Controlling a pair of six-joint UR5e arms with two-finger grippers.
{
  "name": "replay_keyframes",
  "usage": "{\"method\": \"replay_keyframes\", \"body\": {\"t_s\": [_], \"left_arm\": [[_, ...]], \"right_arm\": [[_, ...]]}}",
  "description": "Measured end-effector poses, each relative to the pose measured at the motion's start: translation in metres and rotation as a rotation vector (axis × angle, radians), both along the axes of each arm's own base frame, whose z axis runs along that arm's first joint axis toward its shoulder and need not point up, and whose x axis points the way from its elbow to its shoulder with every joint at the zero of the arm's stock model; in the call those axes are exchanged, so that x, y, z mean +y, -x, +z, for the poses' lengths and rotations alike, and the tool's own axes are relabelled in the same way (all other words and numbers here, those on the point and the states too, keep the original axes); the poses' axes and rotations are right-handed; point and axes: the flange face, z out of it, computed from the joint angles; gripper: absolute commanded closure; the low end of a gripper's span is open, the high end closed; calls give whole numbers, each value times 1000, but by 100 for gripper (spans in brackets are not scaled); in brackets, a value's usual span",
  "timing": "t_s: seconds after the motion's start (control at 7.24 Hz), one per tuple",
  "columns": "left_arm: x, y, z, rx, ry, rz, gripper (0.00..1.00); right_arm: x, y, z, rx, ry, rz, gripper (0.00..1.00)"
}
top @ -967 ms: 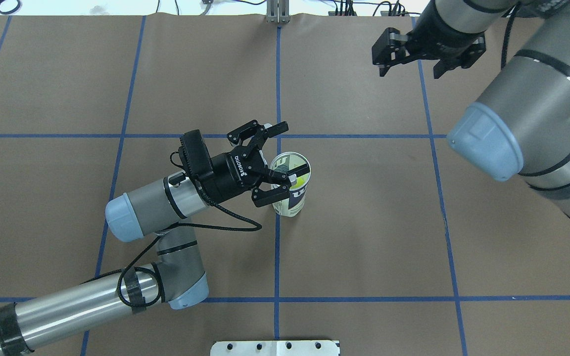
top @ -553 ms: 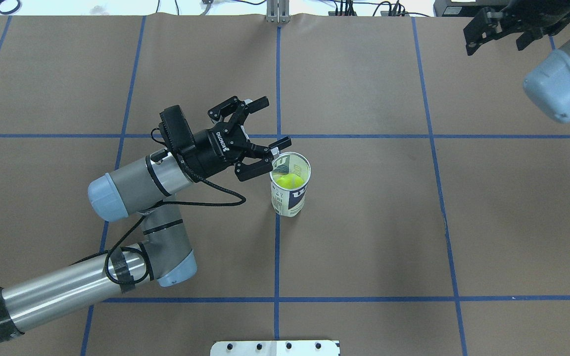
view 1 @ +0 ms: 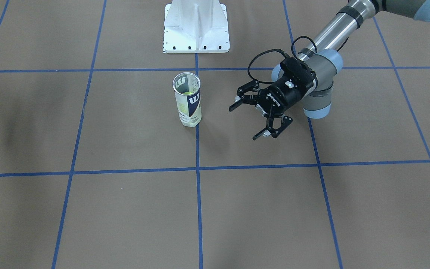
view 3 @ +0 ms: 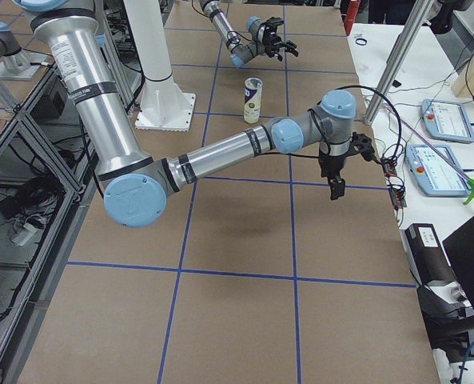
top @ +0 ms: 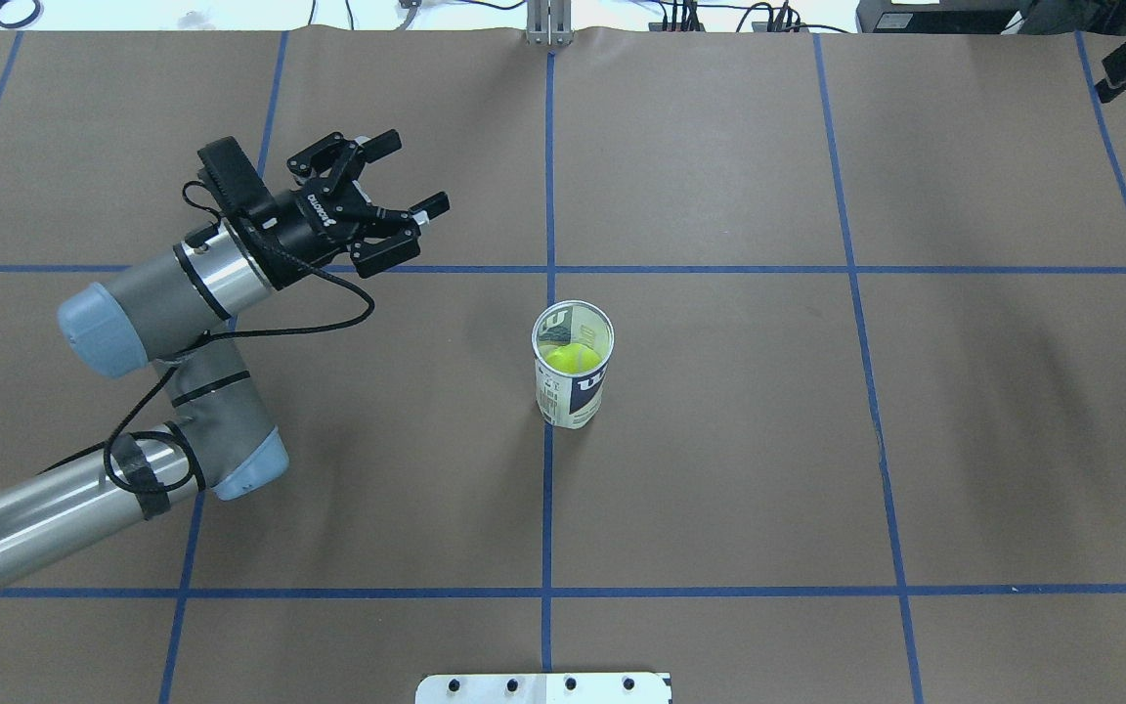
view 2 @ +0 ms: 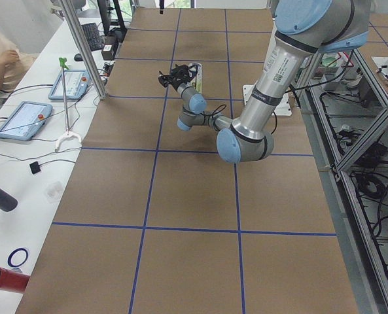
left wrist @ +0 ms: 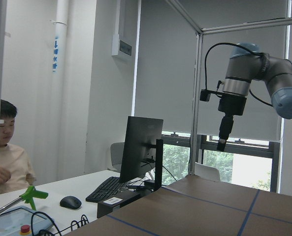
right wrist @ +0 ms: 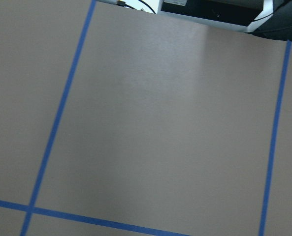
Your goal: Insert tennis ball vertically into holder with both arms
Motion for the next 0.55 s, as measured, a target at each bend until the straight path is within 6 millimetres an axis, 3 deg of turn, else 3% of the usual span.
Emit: {"method": "replay_keyframes", "body": {"t_s": [0.14, 0.41, 0.55], "left_arm": [[-10, 18, 27, -40, 52, -10, 1], [-34, 64, 79, -166, 144, -16, 1], [-54, 96, 100, -241, 198, -11, 1]], "right_arm": [[7, -21, 34, 4, 26, -9, 1], [39, -47, 98, 5, 44, 2, 1], [52, -53, 116, 2, 29, 8, 1]]}}
